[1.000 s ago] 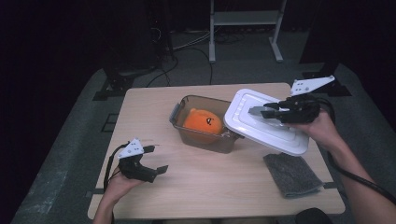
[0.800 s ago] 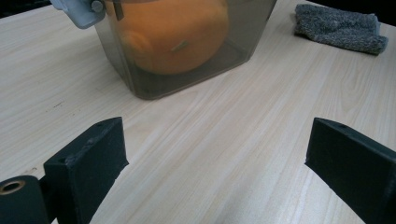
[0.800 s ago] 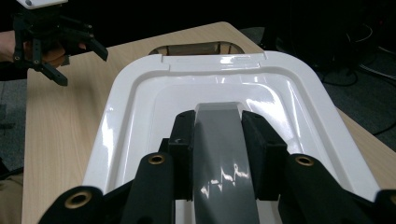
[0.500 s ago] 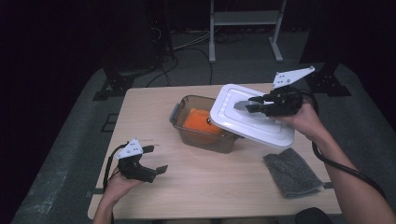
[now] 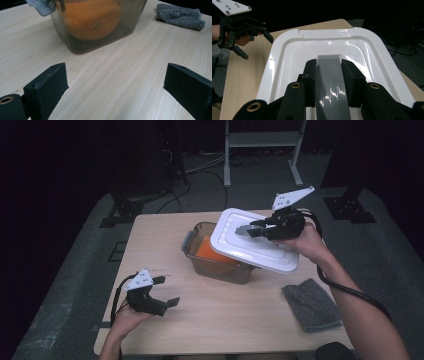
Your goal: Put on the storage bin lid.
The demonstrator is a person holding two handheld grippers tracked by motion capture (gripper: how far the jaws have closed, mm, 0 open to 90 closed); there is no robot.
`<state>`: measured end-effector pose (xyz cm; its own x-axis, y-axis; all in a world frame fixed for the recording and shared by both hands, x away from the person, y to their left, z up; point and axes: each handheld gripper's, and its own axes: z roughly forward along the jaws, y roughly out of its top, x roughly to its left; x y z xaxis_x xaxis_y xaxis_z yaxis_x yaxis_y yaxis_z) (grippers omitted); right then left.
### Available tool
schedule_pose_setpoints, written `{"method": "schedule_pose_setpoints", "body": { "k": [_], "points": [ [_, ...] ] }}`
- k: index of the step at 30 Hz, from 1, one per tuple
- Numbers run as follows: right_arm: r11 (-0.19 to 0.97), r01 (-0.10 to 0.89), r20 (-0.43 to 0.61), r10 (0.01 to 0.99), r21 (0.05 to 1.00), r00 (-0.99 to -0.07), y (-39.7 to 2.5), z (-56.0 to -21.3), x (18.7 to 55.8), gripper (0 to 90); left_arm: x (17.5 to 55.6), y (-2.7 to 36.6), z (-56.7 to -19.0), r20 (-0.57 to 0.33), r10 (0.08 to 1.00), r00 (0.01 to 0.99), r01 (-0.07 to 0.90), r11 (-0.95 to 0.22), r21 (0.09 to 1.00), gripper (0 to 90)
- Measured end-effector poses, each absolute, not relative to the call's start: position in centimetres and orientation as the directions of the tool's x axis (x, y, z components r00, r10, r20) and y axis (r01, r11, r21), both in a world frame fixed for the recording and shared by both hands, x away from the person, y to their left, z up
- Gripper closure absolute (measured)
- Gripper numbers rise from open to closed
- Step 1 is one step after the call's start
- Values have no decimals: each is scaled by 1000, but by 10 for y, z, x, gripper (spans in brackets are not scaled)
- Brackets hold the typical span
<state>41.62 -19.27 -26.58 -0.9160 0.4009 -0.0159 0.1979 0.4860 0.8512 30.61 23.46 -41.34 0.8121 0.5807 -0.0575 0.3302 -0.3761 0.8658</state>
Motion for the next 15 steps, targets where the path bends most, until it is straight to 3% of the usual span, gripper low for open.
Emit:
{"method": "schedule_pose_setpoints", "body": {
  "k": [15],
  "points": [
    [496, 185, -17, 375, 848, -927, -167, -269, 433, 655, 304, 236, -413, -54, 583, 811, 330, -378, 865, 42]
  ]
}}
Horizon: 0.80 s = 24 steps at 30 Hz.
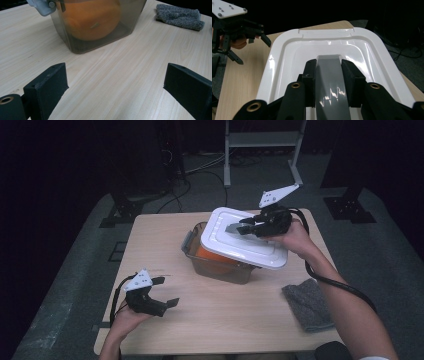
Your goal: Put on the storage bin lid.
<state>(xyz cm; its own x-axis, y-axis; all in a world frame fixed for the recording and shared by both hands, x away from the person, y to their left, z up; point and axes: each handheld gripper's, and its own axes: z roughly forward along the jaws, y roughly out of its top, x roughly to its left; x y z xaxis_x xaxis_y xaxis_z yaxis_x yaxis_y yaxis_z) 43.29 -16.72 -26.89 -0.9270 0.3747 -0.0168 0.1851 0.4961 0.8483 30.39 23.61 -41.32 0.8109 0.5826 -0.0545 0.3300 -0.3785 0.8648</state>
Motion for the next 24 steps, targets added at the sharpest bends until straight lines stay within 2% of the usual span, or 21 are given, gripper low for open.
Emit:
{"method": "schedule_pose_setpoints", "body": {
  "k": [24],
  "points": [
    [526, 191, 7, 331, 829, -944, -130, -294, 458, 655, 299, 239, -414, -54, 595, 802, 338, -377, 862, 42]
  ]
}}
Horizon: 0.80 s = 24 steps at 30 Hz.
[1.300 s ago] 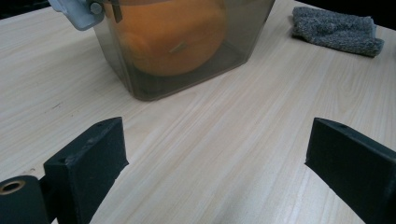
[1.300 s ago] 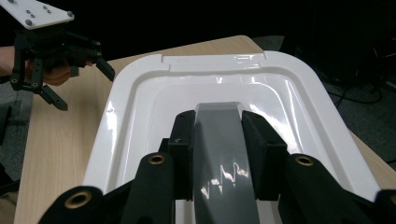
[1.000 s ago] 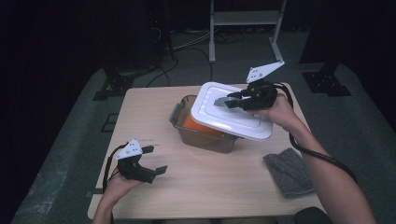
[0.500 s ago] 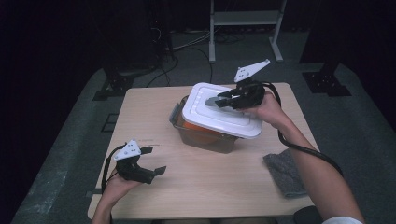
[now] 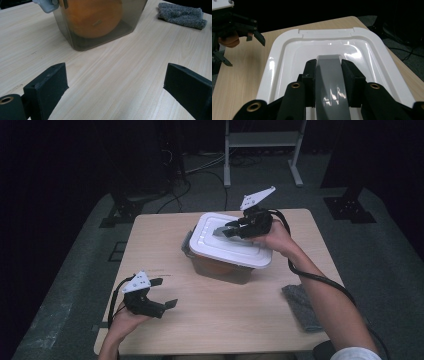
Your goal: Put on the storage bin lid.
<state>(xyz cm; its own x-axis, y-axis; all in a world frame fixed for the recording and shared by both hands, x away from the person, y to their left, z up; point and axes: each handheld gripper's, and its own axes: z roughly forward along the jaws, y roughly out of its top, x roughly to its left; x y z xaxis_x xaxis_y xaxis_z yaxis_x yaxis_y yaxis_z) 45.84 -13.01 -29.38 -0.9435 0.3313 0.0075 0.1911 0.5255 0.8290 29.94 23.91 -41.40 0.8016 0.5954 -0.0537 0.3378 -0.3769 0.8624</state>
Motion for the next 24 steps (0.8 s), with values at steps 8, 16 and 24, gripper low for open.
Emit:
{"method": "schedule_pose_setpoints", "body": {
  "k": [8, 16, 24],
  "points": [
    [530, 199, 14, 333, 824, -943, -124, -300, 463, 655, 299, 239, -414, -56, 595, 802, 338, -375, 863, 42],
    [538, 203, 18, 329, 818, -944, -119, -307, 468, 655, 299, 240, -413, -52, 594, 803, 336, -378, 863, 42],
    [541, 204, 24, 321, 816, -947, -111, -313, 471, 655, 299, 240, -413, -51, 594, 803, 335, -379, 862, 42]
  ]
}}
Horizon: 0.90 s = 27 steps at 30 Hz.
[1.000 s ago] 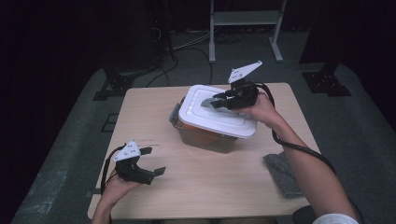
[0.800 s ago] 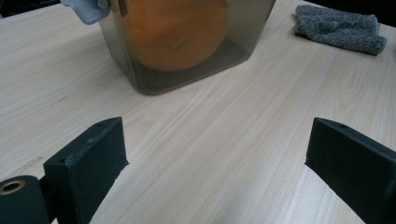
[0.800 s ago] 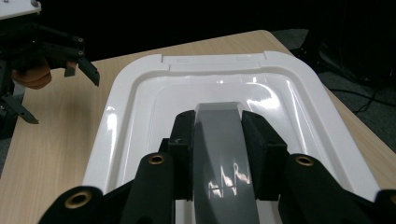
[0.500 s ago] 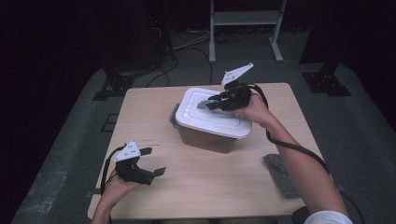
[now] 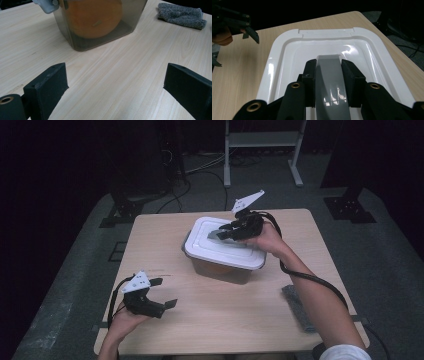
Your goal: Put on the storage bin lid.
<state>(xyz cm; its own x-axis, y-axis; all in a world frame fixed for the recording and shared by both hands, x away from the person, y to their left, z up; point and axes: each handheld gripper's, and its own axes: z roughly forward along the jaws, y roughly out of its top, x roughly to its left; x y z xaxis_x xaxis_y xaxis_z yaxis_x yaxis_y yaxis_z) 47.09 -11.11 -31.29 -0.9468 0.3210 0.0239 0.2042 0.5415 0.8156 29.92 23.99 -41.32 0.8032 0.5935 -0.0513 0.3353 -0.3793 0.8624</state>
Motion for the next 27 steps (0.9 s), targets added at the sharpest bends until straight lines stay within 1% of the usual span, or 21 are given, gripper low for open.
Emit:
{"method": "schedule_pose_setpoints", "body": {
  "k": [27],
  "points": [
    [565, 222, 27, 332, 795, -943, -102, -331, 483, 655, 301, 237, -413, -55, 581, 812, 329, -377, 866, 42]
  ]
}}
